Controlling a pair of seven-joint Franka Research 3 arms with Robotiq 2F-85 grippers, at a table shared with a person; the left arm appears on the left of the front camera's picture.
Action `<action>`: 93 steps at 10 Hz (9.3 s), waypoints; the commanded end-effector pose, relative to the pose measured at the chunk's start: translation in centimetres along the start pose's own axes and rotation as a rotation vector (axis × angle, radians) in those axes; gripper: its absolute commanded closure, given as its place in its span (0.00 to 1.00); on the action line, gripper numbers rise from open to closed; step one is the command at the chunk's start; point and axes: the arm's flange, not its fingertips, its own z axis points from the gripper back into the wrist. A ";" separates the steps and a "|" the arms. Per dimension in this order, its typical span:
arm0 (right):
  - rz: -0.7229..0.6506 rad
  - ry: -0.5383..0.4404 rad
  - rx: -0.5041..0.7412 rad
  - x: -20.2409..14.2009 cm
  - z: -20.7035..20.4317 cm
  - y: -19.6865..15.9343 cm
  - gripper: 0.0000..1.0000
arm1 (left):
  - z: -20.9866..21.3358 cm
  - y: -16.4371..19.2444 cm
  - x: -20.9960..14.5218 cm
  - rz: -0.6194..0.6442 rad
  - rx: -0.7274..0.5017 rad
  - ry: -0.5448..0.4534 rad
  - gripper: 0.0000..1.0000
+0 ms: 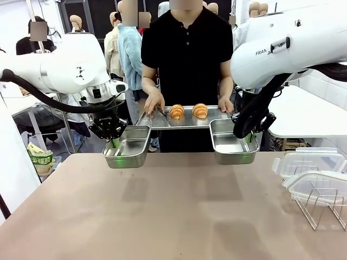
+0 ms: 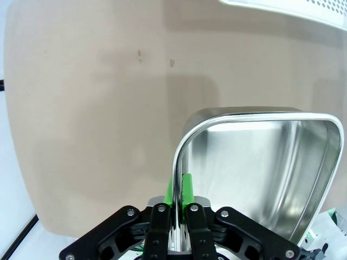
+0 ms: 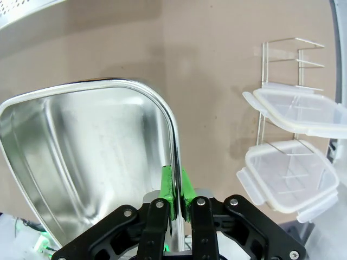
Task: Place the bread in airtight containers.
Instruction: Once an object is inside an Airtight Container , place the container in the center of the table.
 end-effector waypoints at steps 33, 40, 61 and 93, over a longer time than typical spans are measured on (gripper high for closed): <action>-0.011 -0.007 -0.007 0.0 0.1 0.0 1.00 | 0.3 0.1 0.0 0.003 -0.002 -0.005 1.00; -0.011 -0.007 -0.007 0.0 0.1 0.0 1.00 | 0.3 0.1 0.0 0.003 -0.002 -0.005 1.00; 0.070 0.050 0.055 -2.6 -17.3 -1.5 1.00 | 0.3 0.1 0.0 0.003 -0.002 -0.005 1.00; 0.031 0.024 0.018 -3.3 -12.8 -2.7 0.00 | 0.3 0.1 0.0 0.003 -0.002 -0.005 1.00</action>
